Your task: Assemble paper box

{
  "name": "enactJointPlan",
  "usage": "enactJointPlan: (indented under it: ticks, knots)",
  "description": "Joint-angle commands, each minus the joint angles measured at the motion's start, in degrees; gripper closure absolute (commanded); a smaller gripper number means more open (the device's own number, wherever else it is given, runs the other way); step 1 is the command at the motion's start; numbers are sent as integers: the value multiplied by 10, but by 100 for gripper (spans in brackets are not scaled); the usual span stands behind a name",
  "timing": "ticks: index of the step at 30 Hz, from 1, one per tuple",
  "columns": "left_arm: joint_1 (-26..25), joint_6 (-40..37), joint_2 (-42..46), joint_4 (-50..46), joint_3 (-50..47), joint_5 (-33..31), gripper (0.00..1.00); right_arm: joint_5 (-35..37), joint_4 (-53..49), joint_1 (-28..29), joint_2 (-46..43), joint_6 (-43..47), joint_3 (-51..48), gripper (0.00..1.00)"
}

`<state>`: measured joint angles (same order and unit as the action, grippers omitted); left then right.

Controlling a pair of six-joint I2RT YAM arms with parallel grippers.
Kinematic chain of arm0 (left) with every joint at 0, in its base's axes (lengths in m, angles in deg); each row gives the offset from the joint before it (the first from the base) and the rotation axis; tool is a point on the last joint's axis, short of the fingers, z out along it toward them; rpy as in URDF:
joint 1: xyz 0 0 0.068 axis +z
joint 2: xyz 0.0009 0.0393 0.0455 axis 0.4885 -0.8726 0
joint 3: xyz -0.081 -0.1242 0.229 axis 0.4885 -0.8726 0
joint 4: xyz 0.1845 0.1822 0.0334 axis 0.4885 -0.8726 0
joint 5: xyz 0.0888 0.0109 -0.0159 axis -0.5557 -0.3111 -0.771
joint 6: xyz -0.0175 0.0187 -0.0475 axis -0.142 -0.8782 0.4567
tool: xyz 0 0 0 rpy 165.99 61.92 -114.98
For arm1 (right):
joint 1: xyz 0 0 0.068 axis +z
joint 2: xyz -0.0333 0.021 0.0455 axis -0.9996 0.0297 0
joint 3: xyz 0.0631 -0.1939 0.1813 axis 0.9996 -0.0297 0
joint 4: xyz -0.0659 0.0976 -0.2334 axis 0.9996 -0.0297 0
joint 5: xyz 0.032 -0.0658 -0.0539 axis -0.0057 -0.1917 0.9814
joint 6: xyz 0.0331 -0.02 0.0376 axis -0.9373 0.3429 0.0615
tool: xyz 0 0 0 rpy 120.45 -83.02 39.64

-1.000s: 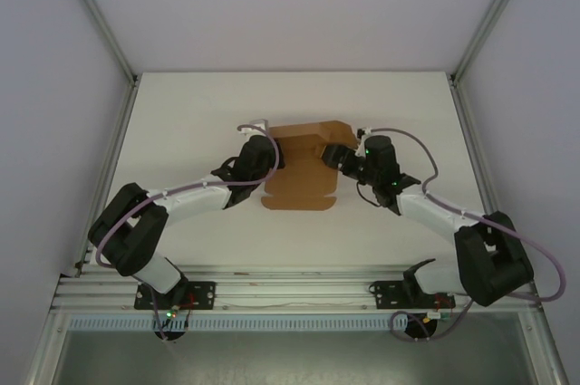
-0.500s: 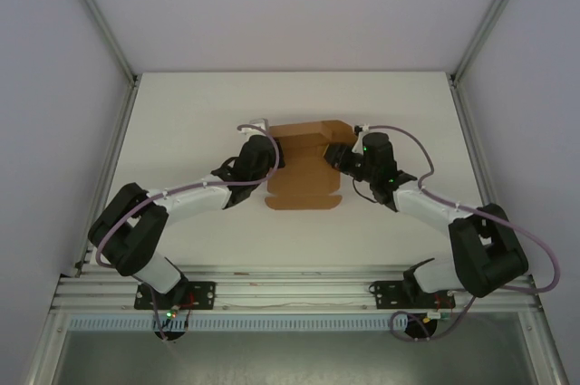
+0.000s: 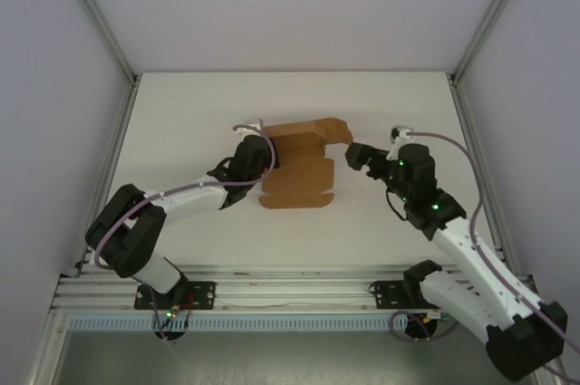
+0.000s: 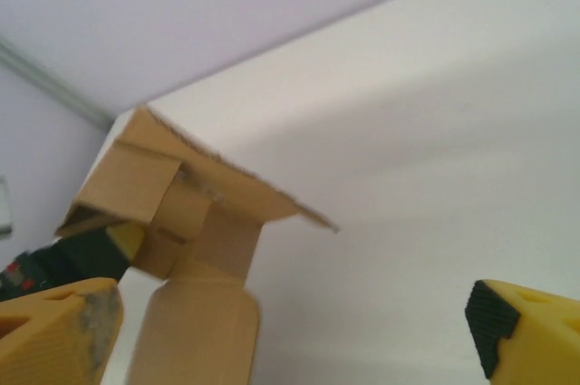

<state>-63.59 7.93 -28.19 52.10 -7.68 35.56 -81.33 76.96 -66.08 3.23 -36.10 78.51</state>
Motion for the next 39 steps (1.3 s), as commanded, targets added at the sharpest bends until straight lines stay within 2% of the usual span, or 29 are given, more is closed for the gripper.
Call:
enactJointPlan:
  ticks: [1, 7, 10, 15, 17, 26, 28, 34, 36, 39]
  knots:
    - [3, -23, 19, 22, -11, 29, 100, 94, -77, -32, -5, 58, 37, 0]
    - [4, -33, 20, 29, -10, 51, 100, 5, -101, -110, 101, 74, 105, 0]
    - [4, -33, 18, 21, -4, 49, 100, -93, -114, -112, 159, 139, 136, 1]
    - [3, -33, 15, 15, -4, 44, 100, -243, -135, -112, 206, 174, 148, 11]
    - [3, -34, 14, 11, -2, 45, 100, -277, -138, -111, 208, 184, 143, 13]
    - [3, -41, 5, 8, 10, 66, 100, -320, -114, -90, 208, 199, 133, 27]
    - [3, -41, 2, 4, 14, 71, 100, -321, -111, -80, 226, 197, 146, 35]
    - [3, -41, -3, -7, 21, 78, 100, -337, -109, -42, 267, 217, 179, 41]
    - [3, -43, -5, -6, 23, 84, 100, -323, -99, -29, 270, 224, 181, 41]
    - [3, -51, -6, -8, 25, 92, 100, -259, -82, -14, 270, 229, 182, 42]
